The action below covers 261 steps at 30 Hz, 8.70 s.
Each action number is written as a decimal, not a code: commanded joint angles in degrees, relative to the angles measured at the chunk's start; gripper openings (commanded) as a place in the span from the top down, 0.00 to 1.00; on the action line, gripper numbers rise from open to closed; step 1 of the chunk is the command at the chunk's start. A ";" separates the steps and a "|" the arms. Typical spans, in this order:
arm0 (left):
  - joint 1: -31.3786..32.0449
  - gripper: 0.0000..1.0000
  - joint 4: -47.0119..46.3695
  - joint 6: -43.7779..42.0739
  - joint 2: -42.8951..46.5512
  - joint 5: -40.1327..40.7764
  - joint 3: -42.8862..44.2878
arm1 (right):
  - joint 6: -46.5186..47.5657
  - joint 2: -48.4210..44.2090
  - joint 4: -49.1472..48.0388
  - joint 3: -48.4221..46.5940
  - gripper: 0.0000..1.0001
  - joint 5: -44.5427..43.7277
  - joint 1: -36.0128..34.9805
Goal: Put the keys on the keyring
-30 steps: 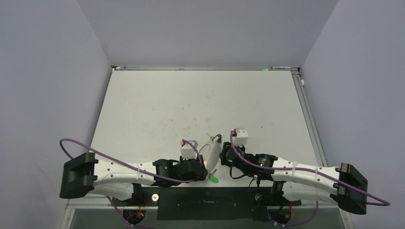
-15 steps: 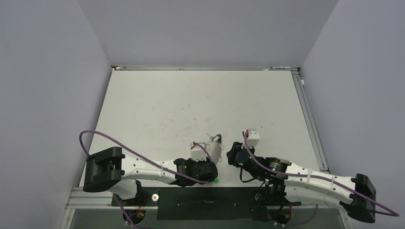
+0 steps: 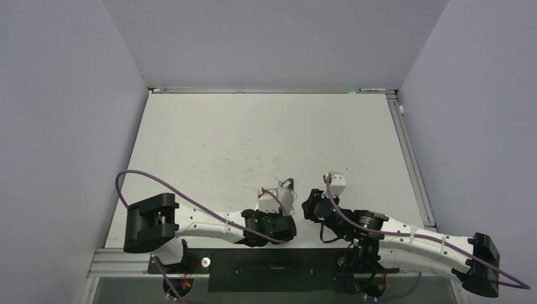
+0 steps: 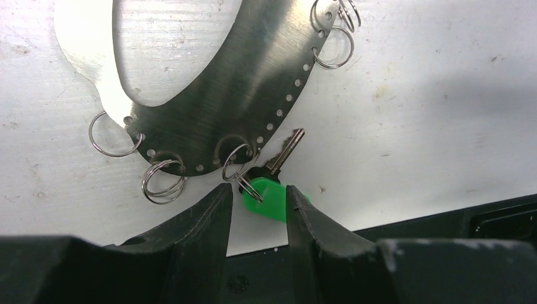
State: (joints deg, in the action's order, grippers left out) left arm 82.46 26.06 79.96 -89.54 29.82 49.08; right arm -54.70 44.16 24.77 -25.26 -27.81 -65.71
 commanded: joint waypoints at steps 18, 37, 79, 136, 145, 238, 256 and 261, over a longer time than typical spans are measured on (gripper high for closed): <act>-1.46 1.00 4.50 3.80 -1.03 1.73 1.19 | 1.23 -0.74 -1.50 1.22 0.63 1.89 -0.18; -4.17 1.00 -3.97 0.32 5.21 -3.27 -9.14 | 6.00 7.96 -20.42 4.48 0.66 17.81 -1.10; -8.09 1.00 -20.91 -3.63 11.79 -8.49 -23.65 | 0.54 39.99 -18.98 -10.15 0.81 8.78 -8.95; -13.64 1.00 -29.84 -16.46 12.02 -20.33 -23.81 | -3.38 23.66 -15.91 -4.10 0.58 6.60 -8.27; -12.92 1.00 -26.67 -18.92 14.08 -20.73 -22.21 | 0.88 20.69 -17.50 -1.78 0.62 7.28 -8.32; -2.95 1.00 19.80 -28.39 0.71 -6.94 10.59 | 14.54 3.17 -20.47 6.14 0.66 5.25 -7.47; -7.05 1.00 28.83 -47.44 5.80 -14.52 17.74 | 24.81 -7.73 -44.69 18.83 0.66 13.94 -7.59; -7.07 1.00 30.45 -52.13 7.62 -11.04 18.60 | 28.18 -7.83 -50.96 19.87 0.66 16.96 -7.58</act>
State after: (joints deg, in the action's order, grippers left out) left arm 75.64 53.28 33.71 -85.38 16.73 65.04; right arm -30.55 36.95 -16.16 -5.85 -14.28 -73.17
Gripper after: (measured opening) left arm 0.007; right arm 0.338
